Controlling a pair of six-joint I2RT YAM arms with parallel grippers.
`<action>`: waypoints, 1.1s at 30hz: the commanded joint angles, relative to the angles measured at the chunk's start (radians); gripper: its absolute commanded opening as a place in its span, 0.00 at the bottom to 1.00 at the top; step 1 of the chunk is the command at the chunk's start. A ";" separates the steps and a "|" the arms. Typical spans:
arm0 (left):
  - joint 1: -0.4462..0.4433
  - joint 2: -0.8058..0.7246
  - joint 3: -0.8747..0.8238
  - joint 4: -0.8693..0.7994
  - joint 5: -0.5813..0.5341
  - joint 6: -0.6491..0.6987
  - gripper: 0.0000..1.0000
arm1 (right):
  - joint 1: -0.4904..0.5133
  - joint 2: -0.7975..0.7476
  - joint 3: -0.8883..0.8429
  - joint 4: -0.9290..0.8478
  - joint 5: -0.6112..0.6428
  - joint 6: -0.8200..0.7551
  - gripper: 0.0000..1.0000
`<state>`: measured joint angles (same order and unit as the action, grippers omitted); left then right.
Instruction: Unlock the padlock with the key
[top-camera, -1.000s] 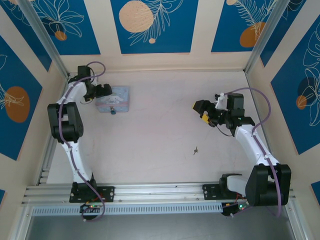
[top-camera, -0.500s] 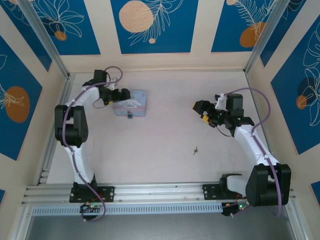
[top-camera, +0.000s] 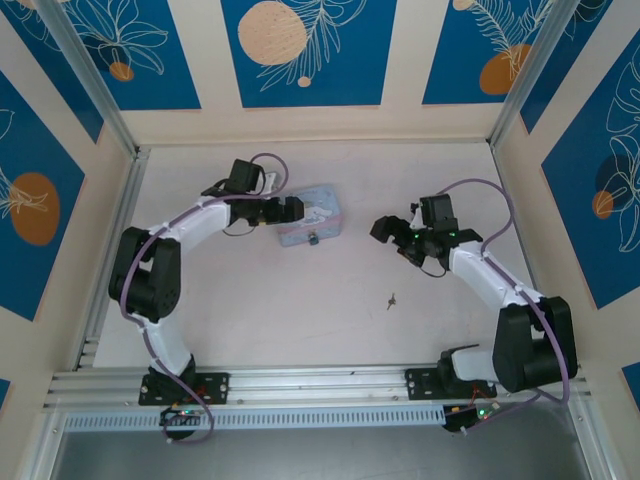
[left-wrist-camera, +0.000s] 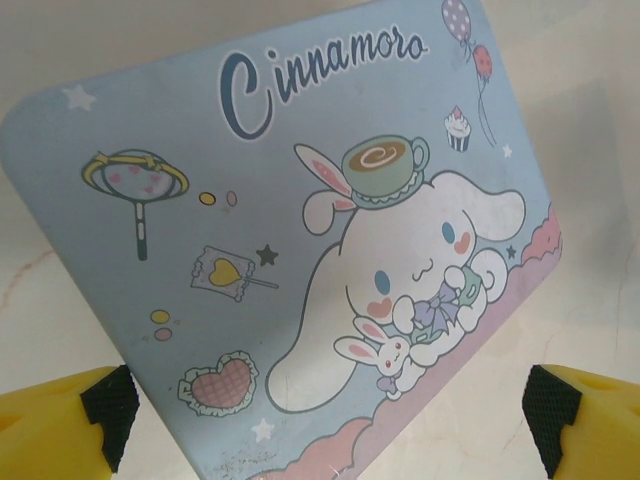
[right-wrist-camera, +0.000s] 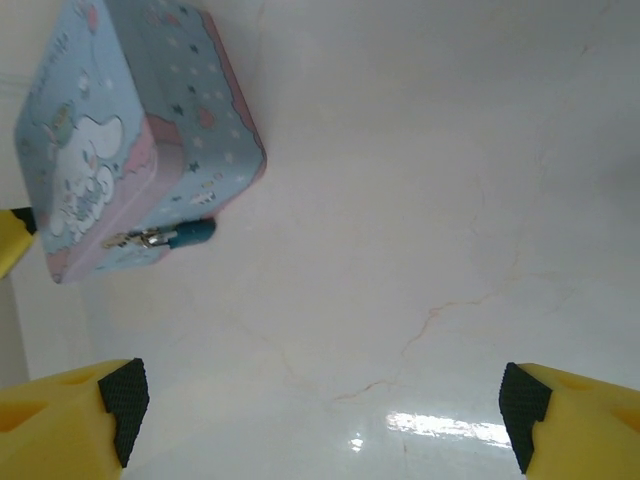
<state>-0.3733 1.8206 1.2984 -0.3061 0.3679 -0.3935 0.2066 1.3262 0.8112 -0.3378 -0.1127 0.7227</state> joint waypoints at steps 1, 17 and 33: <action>-0.022 -0.007 0.002 0.067 -0.028 -0.044 1.00 | 0.028 0.033 0.005 0.007 0.052 0.017 0.93; -0.024 -0.004 0.033 0.065 -0.268 -0.103 1.00 | 0.036 0.491 0.452 0.035 -0.137 0.042 0.91; -0.022 0.111 0.098 0.119 -0.216 -0.169 1.00 | 0.084 0.643 0.582 0.108 -0.264 0.131 0.88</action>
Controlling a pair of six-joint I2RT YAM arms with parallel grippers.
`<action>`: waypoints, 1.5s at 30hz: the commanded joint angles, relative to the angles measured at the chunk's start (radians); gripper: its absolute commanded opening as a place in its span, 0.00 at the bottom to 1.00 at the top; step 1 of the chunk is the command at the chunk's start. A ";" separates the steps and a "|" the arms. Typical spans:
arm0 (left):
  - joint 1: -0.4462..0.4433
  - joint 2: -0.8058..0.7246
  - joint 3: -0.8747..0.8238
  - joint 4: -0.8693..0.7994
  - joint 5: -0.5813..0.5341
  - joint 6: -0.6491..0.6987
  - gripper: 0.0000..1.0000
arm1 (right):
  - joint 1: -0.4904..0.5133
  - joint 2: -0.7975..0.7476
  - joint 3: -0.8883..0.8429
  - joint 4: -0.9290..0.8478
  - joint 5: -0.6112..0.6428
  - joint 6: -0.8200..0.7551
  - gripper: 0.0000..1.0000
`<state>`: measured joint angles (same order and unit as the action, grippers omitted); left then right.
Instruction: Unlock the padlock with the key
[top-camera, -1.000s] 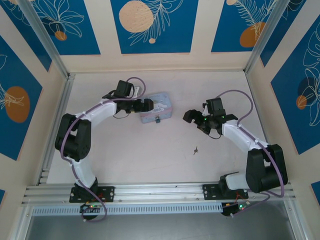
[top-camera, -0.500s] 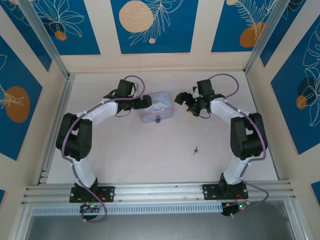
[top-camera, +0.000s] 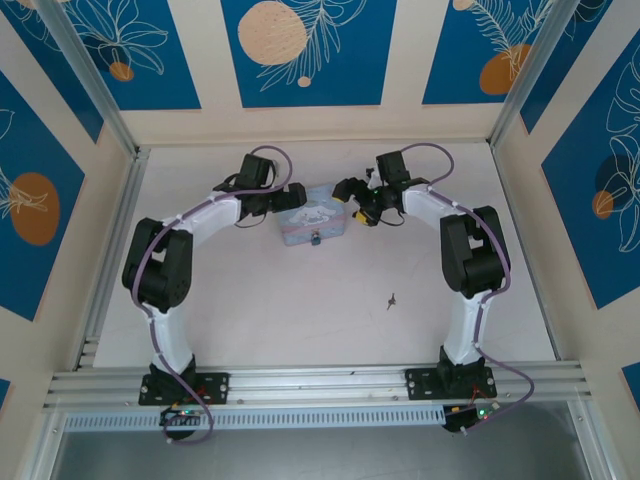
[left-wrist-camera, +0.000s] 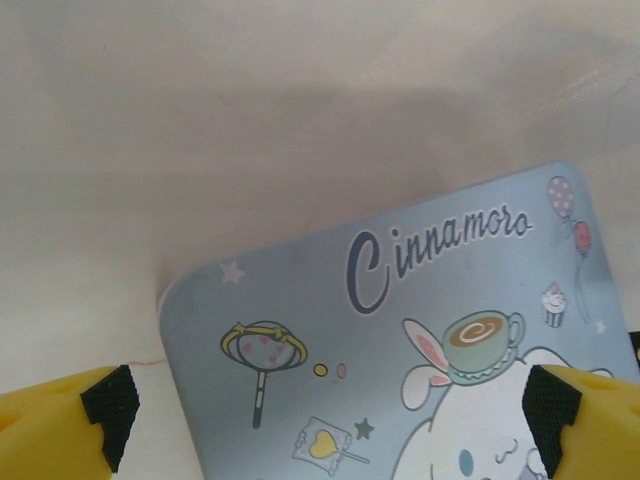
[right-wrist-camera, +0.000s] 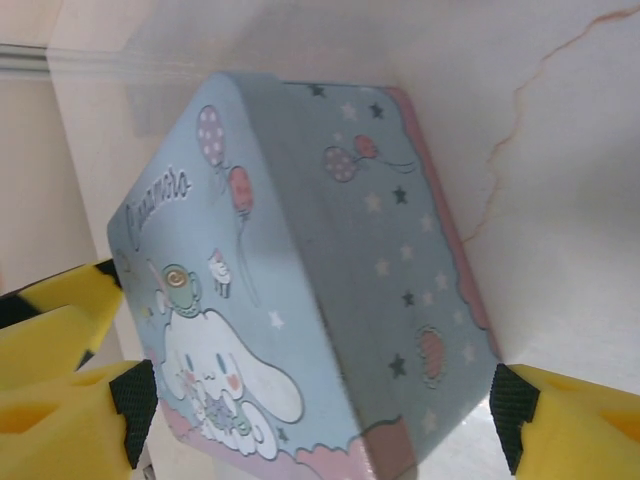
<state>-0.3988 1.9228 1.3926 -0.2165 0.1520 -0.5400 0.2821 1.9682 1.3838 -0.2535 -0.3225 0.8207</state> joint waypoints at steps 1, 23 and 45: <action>0.003 0.010 0.000 0.034 0.002 -0.027 1.00 | 0.010 0.005 0.009 0.031 -0.061 0.038 0.88; -0.039 -0.079 -0.124 0.126 0.037 -0.093 1.00 | 0.082 -0.119 -0.184 0.188 -0.088 0.159 0.88; -0.127 -0.235 -0.374 0.273 -0.033 -0.192 1.00 | 0.090 -0.357 -0.428 0.117 0.228 0.264 1.00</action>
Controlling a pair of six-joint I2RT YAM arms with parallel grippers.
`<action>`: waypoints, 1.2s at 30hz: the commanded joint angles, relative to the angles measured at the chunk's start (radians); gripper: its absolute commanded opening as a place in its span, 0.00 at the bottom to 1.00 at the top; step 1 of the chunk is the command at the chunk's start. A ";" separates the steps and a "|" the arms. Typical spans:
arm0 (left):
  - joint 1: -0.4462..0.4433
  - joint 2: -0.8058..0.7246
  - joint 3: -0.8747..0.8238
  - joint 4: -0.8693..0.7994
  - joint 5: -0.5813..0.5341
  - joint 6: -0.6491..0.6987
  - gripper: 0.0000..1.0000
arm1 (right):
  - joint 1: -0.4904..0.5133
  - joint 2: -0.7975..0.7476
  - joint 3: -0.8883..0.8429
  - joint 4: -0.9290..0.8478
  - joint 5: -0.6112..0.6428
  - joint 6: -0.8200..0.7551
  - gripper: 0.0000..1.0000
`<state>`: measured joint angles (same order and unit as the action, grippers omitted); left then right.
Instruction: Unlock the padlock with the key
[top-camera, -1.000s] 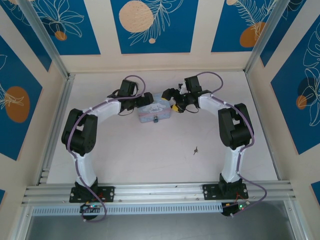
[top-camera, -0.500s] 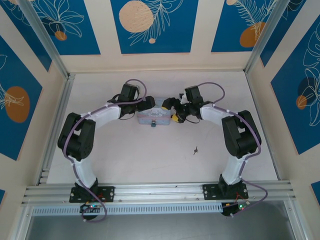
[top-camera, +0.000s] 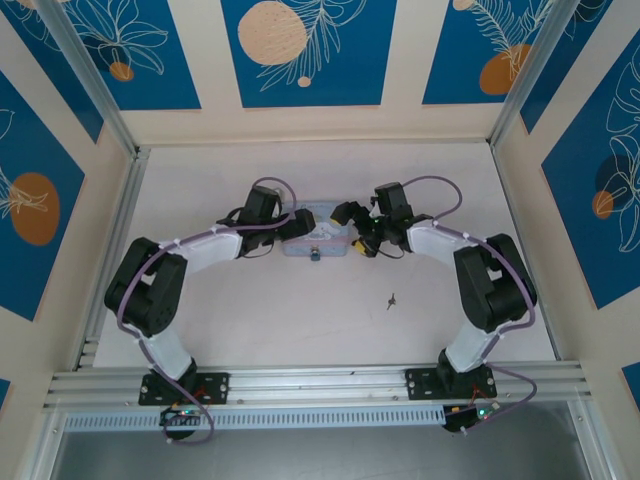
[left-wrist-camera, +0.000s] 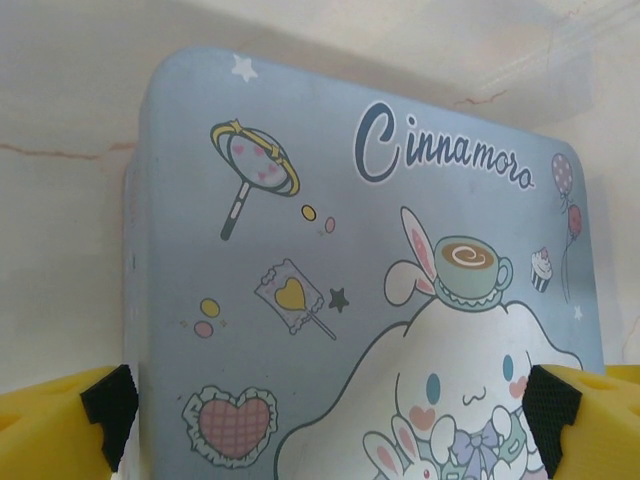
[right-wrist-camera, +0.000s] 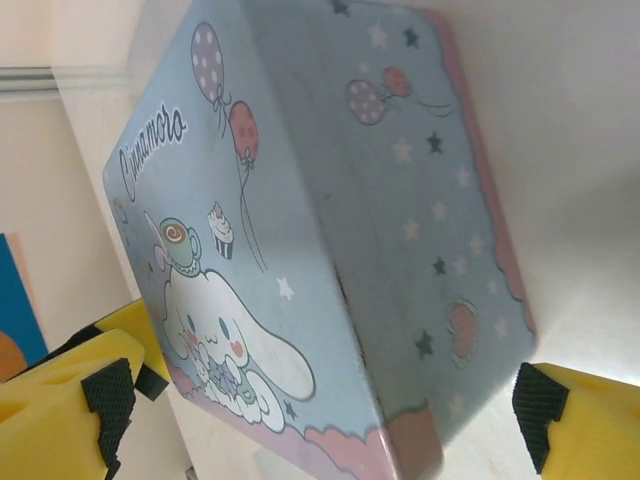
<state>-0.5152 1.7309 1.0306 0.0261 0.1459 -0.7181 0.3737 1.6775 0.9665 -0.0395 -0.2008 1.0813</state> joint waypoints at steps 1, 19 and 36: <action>-0.010 -0.050 -0.010 0.019 -0.035 -0.010 1.00 | -0.003 -0.087 -0.010 -0.142 0.145 -0.010 0.99; -0.001 -0.322 -0.064 -0.236 -0.153 0.040 1.00 | -0.004 -0.411 -0.262 -0.660 0.358 -0.115 0.56; -0.002 -0.315 -0.067 -0.208 -0.118 0.055 1.00 | 0.062 -0.328 -0.279 -0.605 0.342 -0.095 0.31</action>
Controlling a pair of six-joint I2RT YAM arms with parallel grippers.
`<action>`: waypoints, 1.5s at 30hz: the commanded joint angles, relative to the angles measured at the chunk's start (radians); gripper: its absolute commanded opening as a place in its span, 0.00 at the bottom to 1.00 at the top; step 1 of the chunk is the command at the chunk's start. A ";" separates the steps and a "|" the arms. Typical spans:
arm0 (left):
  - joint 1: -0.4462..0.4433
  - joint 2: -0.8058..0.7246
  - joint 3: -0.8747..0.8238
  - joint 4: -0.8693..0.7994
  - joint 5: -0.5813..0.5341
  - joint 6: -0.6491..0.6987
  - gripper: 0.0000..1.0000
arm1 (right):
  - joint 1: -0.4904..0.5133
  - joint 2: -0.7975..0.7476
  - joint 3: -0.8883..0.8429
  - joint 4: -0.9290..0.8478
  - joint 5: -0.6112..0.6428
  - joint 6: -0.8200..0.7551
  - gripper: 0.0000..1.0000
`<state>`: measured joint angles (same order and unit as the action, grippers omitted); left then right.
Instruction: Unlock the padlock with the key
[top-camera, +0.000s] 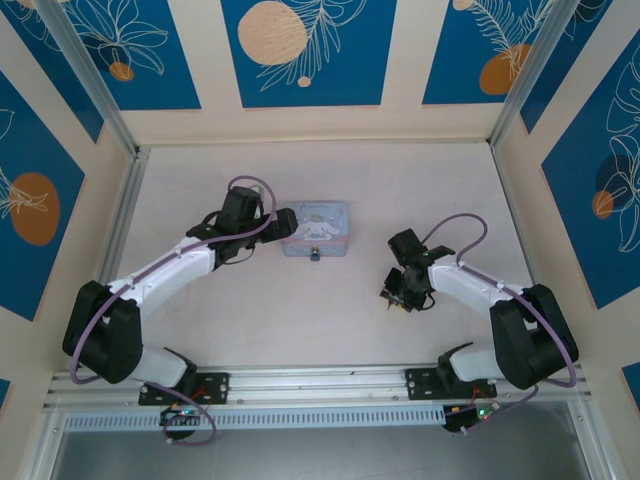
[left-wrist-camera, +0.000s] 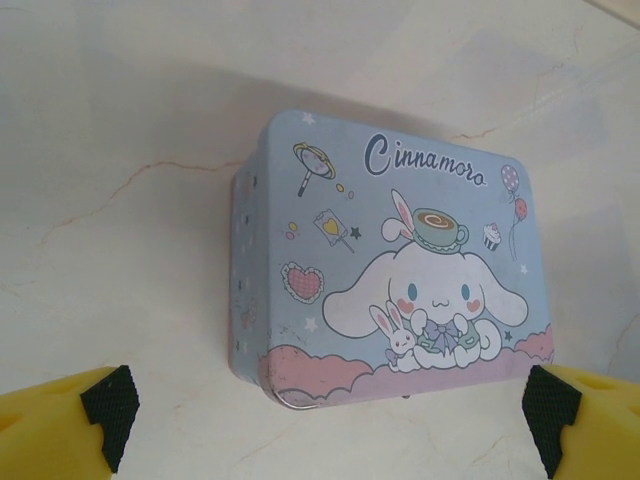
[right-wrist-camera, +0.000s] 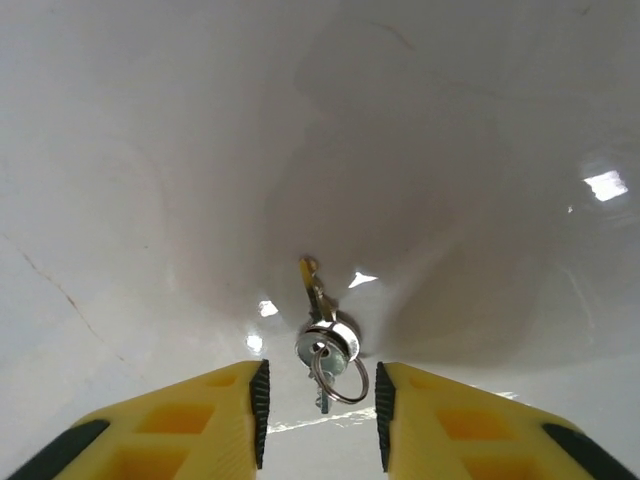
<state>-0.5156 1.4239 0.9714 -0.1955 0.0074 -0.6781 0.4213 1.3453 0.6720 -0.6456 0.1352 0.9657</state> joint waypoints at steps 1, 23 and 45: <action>-0.001 -0.007 -0.008 0.014 0.023 0.015 1.00 | 0.024 0.002 0.016 0.014 0.000 0.018 0.29; -0.002 0.003 -0.013 0.027 0.033 0.003 1.00 | 0.068 -0.020 0.070 -0.093 0.116 0.111 0.62; -0.002 0.024 -0.014 0.073 0.063 -0.012 1.00 | 0.015 0.028 0.009 0.033 0.015 0.290 0.46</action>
<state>-0.5156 1.4349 0.9653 -0.1467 0.0456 -0.6800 0.4316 1.3560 0.6888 -0.6174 0.1791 1.2190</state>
